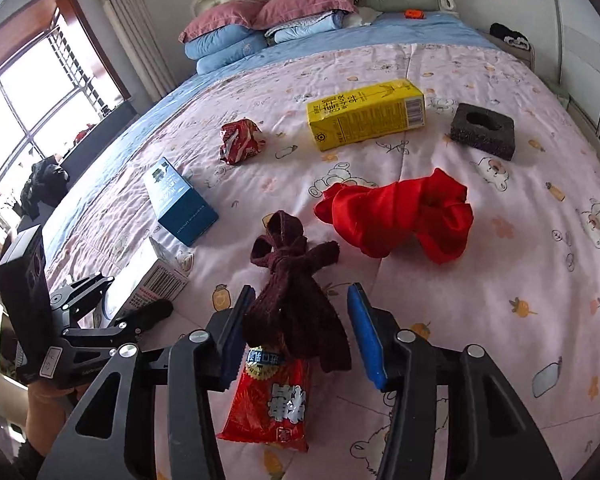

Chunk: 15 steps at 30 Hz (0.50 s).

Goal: Collect trash
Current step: 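Grasp the dark cord with the right tool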

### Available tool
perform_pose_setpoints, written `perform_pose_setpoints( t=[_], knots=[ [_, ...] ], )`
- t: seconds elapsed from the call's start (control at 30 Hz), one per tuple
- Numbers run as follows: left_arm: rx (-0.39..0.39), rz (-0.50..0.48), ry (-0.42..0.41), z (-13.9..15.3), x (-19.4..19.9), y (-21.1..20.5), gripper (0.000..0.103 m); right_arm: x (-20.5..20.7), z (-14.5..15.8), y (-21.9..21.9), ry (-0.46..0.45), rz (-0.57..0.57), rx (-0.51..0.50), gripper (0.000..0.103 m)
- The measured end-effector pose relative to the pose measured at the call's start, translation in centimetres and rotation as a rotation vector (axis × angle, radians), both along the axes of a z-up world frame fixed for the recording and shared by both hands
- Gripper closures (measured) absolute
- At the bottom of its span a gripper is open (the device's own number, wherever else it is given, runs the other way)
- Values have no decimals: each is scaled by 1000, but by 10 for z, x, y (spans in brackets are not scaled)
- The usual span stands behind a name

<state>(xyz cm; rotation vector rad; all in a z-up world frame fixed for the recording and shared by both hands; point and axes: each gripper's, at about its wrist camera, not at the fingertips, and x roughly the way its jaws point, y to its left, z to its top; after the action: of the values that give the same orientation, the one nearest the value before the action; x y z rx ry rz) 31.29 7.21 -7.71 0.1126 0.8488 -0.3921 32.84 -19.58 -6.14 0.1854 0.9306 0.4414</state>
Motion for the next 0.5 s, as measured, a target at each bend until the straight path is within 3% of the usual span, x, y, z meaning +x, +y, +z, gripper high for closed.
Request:
perform_pose_setpoints(
  t=[0.03,0.13,0.33,0.5],
  knots=[
    [2,0,-1,0,0,0,47,0,-3,-1,6,3,4,75],
    [5,3,-17,1,-3,0,47,-7,-3,-8,-11,1,48,82],
    [-47,9,-82,17,-25,-1,49,-46,17,-42,-90,-32,145,83],
    [-83,-47,-87,31,-63,-31,50,-91,29,-65,-144,-45,205,83]
  ],
)
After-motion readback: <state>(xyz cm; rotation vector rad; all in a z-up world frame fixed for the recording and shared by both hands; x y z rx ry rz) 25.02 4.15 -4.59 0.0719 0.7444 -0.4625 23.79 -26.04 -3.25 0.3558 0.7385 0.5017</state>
